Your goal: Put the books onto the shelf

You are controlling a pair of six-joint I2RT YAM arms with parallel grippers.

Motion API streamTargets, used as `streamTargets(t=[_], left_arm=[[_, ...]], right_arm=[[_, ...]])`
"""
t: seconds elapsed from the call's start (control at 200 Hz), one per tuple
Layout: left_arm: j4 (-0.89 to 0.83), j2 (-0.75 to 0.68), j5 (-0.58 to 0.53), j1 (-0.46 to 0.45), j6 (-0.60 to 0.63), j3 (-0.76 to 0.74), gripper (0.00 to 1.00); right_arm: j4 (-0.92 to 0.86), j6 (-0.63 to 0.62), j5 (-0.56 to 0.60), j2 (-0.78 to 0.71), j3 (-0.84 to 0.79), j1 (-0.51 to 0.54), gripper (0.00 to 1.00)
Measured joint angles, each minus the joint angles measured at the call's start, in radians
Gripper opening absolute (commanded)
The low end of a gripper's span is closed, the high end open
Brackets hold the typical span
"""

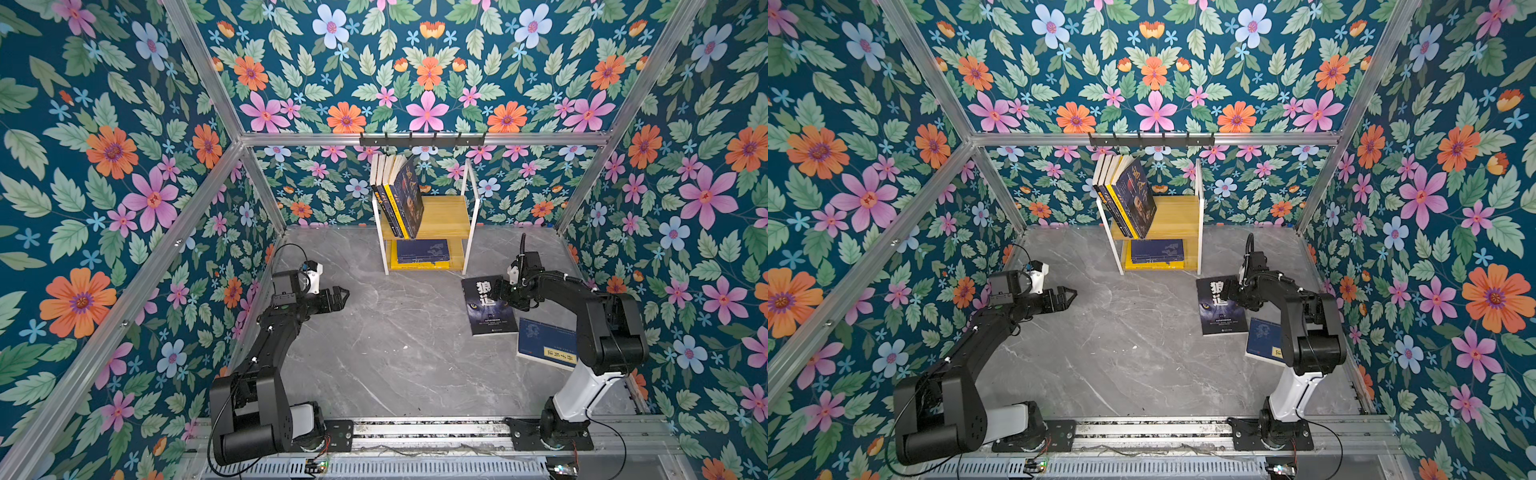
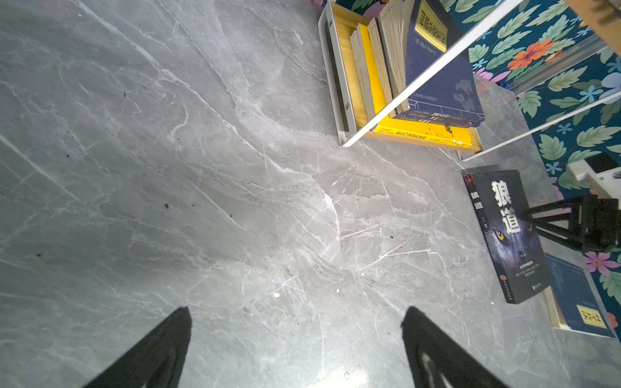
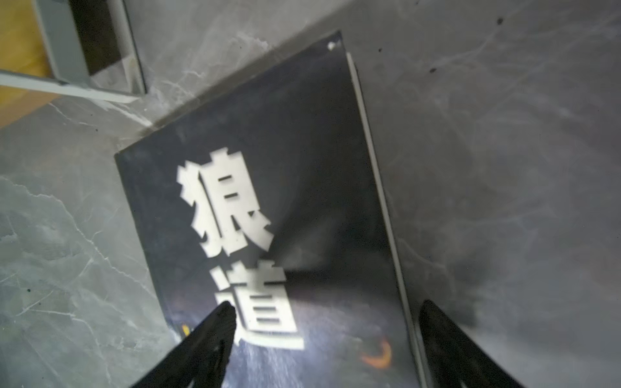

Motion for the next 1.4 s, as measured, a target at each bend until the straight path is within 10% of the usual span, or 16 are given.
streamTargets(t=[0.93, 1.4], left_arm=[[0.016, 0.063, 0.058, -0.03, -0.06, -0.021, 1.0], [-0.031, 0.117, 0.027, -0.04, 0.008, 0.071, 1.0]], right_arm=[[0.189, 0.07, 0.029, -0.053, -0.137, 0.335, 0.73], [0.352, 0.022, -0.038, 0.173, 0.089, 0.581, 0.74]])
